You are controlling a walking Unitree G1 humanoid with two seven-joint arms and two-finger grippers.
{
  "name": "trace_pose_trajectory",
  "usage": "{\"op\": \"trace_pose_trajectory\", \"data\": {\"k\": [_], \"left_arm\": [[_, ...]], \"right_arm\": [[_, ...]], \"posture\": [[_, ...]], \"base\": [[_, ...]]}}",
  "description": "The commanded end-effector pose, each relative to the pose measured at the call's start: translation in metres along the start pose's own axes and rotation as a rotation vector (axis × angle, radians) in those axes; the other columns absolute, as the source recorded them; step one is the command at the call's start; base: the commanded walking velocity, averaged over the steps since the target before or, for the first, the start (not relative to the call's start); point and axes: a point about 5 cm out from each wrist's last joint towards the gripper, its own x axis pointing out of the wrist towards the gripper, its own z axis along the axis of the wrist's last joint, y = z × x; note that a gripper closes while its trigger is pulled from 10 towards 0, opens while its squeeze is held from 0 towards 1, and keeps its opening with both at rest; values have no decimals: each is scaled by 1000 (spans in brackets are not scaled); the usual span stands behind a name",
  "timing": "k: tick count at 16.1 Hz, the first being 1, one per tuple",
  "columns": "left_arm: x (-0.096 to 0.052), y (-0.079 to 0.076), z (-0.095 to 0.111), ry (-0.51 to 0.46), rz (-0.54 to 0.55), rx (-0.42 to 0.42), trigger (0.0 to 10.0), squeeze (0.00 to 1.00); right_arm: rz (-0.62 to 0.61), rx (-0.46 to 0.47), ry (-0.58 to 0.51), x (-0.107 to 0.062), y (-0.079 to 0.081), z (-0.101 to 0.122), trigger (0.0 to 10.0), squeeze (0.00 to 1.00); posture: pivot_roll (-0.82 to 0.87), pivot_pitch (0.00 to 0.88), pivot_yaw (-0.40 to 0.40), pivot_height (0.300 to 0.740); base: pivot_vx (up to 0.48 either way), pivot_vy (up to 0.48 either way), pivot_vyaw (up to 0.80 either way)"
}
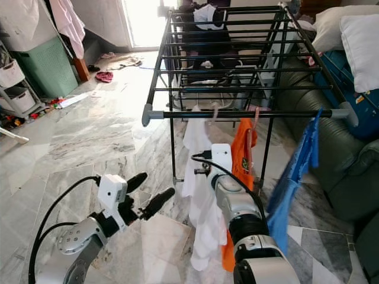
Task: Hang hanger
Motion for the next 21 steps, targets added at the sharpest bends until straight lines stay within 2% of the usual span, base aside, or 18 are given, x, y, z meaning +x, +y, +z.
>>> {"op": "trace_pose_trajectory", "data": {"k": [1,4,8,9,10,12,14,16,19,20,21], "left_arm": [[-1,-1,3,0,2,13,10000,0],[-1,-2,1,2,2,9,10000,0],[0,-2,-3,14,-16,10,10000,0],[0,-2,-3,18,-24,2,10000,0],[-1,-4,-6,19,-41,-45,10000,0],[-1,-4,-6,30,-53,-19,10000,0],[-1,-5,-6,24,-68,-37,10000,0],[1,-8,-1,-2,-85,-101,10000,0],[0,-9,0,8,-100,-87,10000,0],[0,-9,0,14,-99,-85,10000,0],[-1,-9,0,17,-101,-86,10000,0]], "right_arm": [[40,-21,-5,2,11,7,10000,0],[35,-34,16,1,12,-3,10000,0],[-13,-71,61,-4,-4,-21,10000,0],[-21,-70,62,-5,-7,-22,10000,0],[-39,-76,59,-6,-12,-22,10000,0],[-54,-73,54,-6,-15,-21,10000,0],[-80,-88,38,-6,-19,-19,10000,0],[-73,-82,38,-6,-18,-19,10000,0],[-65,-80,33,-6,-16,-17,10000,0],[-59,-66,27,-6,-16,-17,10000,808],[-56,-57,23,-6,-16,-16,10000,1000]], "posture": [[-138,0,22,740],[-144,0,19,740],[-154,0,28,740],[-156,0,29,740],[-158,0,31,740],[-160,0,33,740],[-160,0,32,740],[-160,0,30,740],[-158,0,29,740],[-157,0,29,740],[-158,0,30,740]], "base": [[0,0,0],[0,0,0],[0,0,0],[0,0,0],[0,0,0],[0,0,0],[0,0,0],[0,0,0],[0,0,0],[0,0,0],[0,0,0]]}}
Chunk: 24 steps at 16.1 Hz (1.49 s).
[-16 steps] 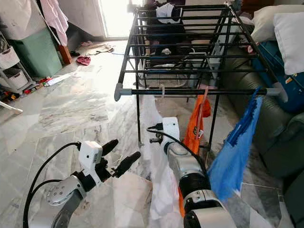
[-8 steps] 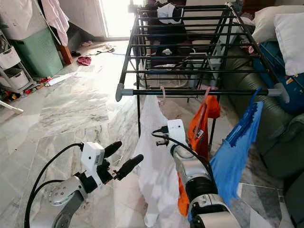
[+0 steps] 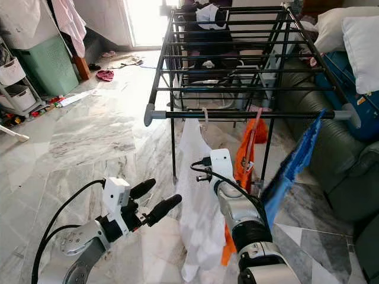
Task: Hang hanger
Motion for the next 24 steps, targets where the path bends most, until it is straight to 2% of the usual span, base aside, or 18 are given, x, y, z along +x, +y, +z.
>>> {"op": "trace_pose_trajectory", "data": {"k": [1,5,9,13,16,17,21,23,24], "left_arm": [[-2,-1,3,11,-8,21,10000,0],[-2,-1,0,20,-9,21,10000,0],[-2,1,-4,38,-4,32,10000,0],[-2,0,-5,42,0,39,10000,0],[-3,1,-5,44,2,41,10000,0],[-4,2,-5,50,3,45,10000,0],[-5,8,-8,61,18,55,10000,0],[-5,11,-8,57,34,61,10000,0],[-5,16,-5,30,100,93,10000,0]], "right_arm": [[-11,26,14,0,-3,-4,10000,1000],[-14,36,-20,-1,-2,-1,10000,1000],[-24,56,-131,-3,-5,16,10000,1000],[-44,35,-241,-10,-9,32,10000,1000],[-39,-8,-273,-18,-9,32,10000,1000],[-46,-76,-309,-29,-11,26,10000,1000],[-103,-135,-369,-52,-21,9,10000,1000],[-115,-159,-386,-58,-22,6,10000,1000],[-136,-180,-417,-67,-22,4,10000,1000]], "posture": [[-158,0,30,740],[-163,0,32,740],[-161,0,31,740],[-159,0,29,740],[-159,0,30,740],[-157,0,32,740],[-165,0,48,740],[-169,0,55,740],[-174,0,64,740]], "base": [[0,0,0],[0,0,0],[0,0,0],[0,0,0],[0,0,0],[0,0,0],[0,0,0],[0,0,0],[0,0,0]]}}
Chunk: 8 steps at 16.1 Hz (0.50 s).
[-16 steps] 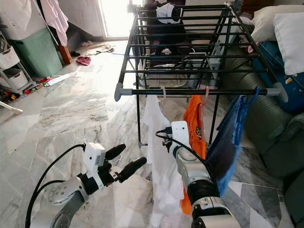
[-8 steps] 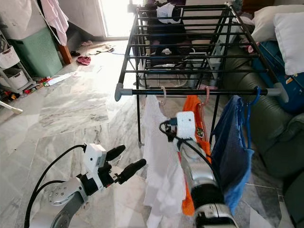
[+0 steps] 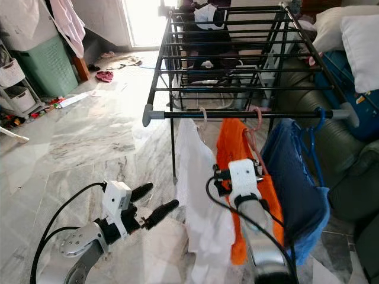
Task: Hang hanger
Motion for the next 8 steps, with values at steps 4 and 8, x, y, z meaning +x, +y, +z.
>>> {"op": "trace_pose_trajectory", "data": {"k": [4,8], "left_arm": [[-2,18,7,-63,200,54,10000,0],[-14,35,3,-78,421,94,10000,0]], "right_arm": [[-41,-5,-61,-16,-1,4,10000,1000],[-49,27,-52,-33,-3,-4,10000,1000]], "posture": [[-180,0,76,740],[-176,0,84,740]], "base": [[0,0,0],[0,0,0]]}}
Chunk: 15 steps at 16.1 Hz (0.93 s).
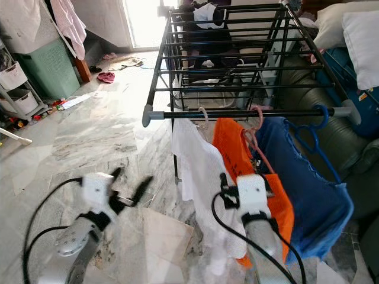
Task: Hang hanger
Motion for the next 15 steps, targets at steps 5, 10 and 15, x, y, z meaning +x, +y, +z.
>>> {"op": "trace_pose_trajectory", "data": {"k": [5,10,15], "left_arm": [[-19,20,-26,98,152,56,10000,0],[-18,17,-42,108,212,34,10000,0],[-24,21,-46,98,276,32,10000,0]], "right_arm": [[30,-30,3,-7,0,-2,10000,949],[93,-62,4,0,0,2,10000,878],[155,-68,-9,16,7,8,10000,725]], "posture": [[-180,0,69,740],[-163,0,-2,740],[-120,0,-47,740]], "base": [[0,0,0],[0,0,0],[0,0,0]]}}
